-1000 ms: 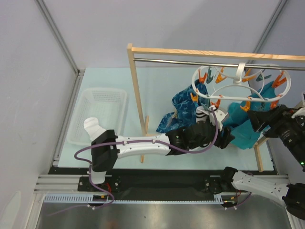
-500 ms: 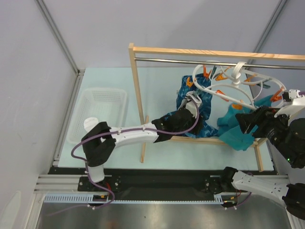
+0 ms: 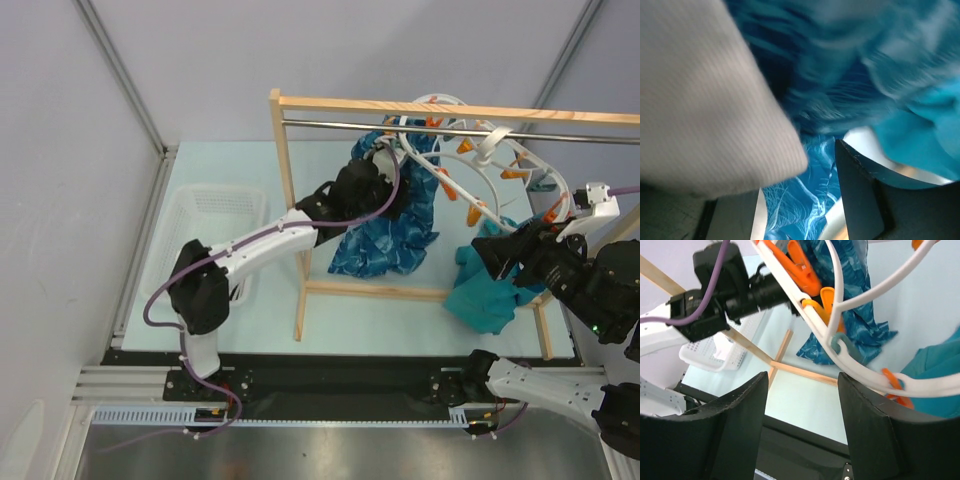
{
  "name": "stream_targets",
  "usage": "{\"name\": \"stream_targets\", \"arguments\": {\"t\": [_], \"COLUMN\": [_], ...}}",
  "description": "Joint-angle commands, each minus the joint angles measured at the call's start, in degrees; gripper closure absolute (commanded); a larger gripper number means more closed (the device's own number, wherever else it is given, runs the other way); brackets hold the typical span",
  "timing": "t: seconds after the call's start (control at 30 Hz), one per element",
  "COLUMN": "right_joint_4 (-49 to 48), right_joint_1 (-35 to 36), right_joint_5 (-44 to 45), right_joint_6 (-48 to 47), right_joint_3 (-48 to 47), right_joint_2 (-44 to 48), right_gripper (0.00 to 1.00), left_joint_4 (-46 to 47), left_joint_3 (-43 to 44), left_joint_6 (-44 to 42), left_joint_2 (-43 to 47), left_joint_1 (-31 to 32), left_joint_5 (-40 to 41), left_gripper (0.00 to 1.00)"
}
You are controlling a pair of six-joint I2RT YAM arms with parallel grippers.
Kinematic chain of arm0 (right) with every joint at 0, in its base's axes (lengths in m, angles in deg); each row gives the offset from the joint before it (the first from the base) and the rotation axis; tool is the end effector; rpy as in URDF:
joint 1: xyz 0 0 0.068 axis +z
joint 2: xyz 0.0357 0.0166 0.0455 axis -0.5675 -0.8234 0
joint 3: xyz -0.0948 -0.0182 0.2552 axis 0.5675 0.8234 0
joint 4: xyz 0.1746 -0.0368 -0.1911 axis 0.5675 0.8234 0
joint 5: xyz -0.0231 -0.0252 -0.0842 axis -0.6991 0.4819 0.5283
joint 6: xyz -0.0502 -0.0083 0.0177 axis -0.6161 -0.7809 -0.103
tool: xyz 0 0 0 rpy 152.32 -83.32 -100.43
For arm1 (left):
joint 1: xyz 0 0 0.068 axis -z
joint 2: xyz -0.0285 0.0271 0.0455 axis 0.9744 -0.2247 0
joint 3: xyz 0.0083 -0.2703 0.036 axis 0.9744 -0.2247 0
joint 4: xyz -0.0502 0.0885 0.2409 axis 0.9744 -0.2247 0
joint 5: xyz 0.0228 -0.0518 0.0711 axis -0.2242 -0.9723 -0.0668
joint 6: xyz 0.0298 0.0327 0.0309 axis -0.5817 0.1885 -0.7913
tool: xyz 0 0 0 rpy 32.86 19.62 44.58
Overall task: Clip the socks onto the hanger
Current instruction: Rotate the hanger.
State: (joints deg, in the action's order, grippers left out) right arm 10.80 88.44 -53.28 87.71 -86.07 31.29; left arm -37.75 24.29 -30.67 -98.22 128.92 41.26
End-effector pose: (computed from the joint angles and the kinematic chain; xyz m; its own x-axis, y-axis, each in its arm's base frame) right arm 0.0288 0.0096 0.5028 -0.3274 0.2126 -0.9206 -0.3043 0.8987 0.3158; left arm 0.2791 -0.3523 0.3282 -0.3025 0.1355 -0.9435 0.7089 0.6937 -0.1276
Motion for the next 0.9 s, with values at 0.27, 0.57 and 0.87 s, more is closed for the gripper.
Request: {"name": "stream_targets", "arguments": {"t": [0.27,0.57,0.87], "right_joint_4": [-3.0,-1.1,0.0], "right_joint_1": [-0.3,-0.3,-0.3], "right_joint_5": [-1.0,0.0,0.0], "right_joint_6": [-0.4,-0.6,-0.5], "right_joint_3": [1.1,0.3,-0.7], "right_joint_2": [-0.5,-0.3,0.0], "right_gripper": [0.37,0.37,0.37], "left_joint_4": [-7.6,5.0,8.6], "left_joint_3": [6.4,-12.1,-19.3], "left_joint_6": [-5.6,3.7,4.4], "left_joint_2": [-2.2,7.8,15.4], "left_joint_1": [-4.2,-0.9,2.5], "left_joint_5": [-7.2,-15.2,-15.2], "left_gripper": [0.42,0.44,0.42]}}
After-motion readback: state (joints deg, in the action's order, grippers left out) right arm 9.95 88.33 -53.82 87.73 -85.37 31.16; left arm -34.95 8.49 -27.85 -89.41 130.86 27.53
